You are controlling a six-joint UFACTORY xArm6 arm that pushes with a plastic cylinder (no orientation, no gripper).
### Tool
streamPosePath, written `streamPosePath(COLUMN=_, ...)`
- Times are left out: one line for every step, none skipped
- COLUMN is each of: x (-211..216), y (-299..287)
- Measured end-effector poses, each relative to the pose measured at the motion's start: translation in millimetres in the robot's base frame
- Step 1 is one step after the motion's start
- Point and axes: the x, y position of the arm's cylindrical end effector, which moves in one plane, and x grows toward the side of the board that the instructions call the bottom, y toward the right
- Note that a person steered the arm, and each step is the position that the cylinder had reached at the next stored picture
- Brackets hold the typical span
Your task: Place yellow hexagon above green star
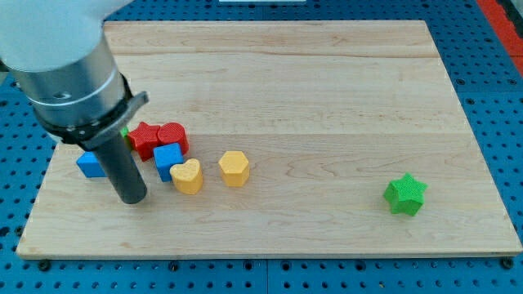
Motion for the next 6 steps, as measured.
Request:
streamPosePath(x=-27, y=40)
streamPosePath(x=-37, y=90)
streamPosePath(x=-28, y=137)
streamPosePath(x=-28, y=136)
streamPosePath(x=-34, y=191)
streamPosePath(x=-36, y=218)
